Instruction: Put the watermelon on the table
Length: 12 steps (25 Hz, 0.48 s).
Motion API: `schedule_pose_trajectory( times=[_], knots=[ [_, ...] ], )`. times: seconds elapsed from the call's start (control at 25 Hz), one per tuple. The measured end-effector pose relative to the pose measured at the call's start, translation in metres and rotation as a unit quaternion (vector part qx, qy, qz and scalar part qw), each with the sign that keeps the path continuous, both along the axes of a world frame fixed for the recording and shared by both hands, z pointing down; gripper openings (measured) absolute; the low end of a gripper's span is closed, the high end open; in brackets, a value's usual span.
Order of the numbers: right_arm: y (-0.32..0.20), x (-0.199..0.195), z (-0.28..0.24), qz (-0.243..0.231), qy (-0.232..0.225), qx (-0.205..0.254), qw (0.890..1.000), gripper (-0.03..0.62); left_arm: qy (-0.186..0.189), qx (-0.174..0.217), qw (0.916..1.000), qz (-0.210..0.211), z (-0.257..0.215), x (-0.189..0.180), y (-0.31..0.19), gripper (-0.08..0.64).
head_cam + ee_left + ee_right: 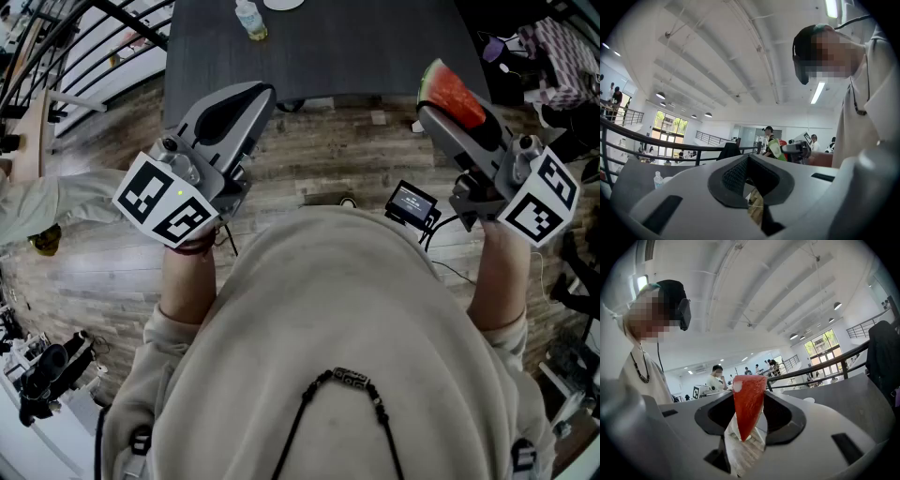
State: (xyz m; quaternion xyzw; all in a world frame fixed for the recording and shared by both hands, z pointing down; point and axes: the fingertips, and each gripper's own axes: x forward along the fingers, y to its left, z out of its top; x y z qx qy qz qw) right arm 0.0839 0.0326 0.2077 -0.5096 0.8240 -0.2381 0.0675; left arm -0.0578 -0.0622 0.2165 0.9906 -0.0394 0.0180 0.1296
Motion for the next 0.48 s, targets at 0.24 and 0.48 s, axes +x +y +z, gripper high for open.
schedule_pose_trajectory(
  times=[0.24, 0.48],
  knots=[
    [-0.002, 0.004, 0.001, 0.004, 0.0, 0.003, 1.0, 0.193, 0.009, 0.005, 0.9999, 0.004, -0.005, 0.004, 0.0, 0.006],
    [-0.001, 0.016, 0.006, 0.008, -0.016, 0.001, 1.0, 0.193, -0.005, 0.003, 0.9999, 0.014, 0.004, 0.018, 0.011, 0.006]
  ],
)
